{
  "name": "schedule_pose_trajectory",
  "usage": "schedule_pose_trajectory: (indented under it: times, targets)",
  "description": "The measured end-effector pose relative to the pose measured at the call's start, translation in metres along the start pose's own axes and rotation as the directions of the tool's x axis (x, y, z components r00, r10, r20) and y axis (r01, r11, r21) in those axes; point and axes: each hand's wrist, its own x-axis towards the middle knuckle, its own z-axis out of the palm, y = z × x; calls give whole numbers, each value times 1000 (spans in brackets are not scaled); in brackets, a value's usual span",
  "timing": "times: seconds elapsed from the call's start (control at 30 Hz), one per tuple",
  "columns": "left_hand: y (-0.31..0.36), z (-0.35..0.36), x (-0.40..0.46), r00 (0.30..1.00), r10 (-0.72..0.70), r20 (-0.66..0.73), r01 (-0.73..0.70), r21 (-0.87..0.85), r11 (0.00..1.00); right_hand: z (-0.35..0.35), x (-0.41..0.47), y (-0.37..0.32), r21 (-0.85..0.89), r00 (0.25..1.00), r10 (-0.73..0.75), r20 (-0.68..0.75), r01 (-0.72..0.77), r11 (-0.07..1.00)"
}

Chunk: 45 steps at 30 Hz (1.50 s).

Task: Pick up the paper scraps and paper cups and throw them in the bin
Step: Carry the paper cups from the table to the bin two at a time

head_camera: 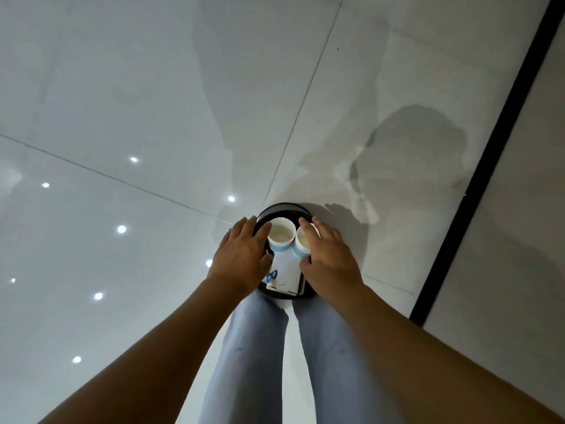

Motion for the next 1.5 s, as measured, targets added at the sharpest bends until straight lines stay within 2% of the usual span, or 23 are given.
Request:
schedule_pose_trajectory:
  times: [0.23,0.33,0.57,0.83,1.0,1.2,1.4,1.5]
  targets:
    - [14,-86,-115,998,1,-67,0,14,1000,-62,-100,-89,-86,994,-81,-73,75,993]
    - [15,-107,-163,991,-33,-131,33,2,999,-76,-138,-122,-139,990,-127,-60,118,983]
    - [16,-118,-281,928,-264,-261,240,-121,963,-100,-220,-181,-285,932,-362,28,354,891]
    - [21,-87,-409,800,-505,-324,401,-338,851,-88,-311,-249,-442,808,-554,202,580,685]
    - [-5,-60,-490,668,-678,-305,497,-496,712,-47,-363,-305,-506,698,-623,353,702,500]
    - [-70,-16,-595,488,-831,-265,562,-633,532,44,-425,-393,-519,543,-666,511,813,264]
    - [-165,38,-709,378,-911,-166,616,-689,381,160,-487,-489,-475,416,-658,627,874,100]
    - [-207,59,-761,323,-938,-128,623,-717,313,212,-519,-534,-446,364,-668,649,893,53]
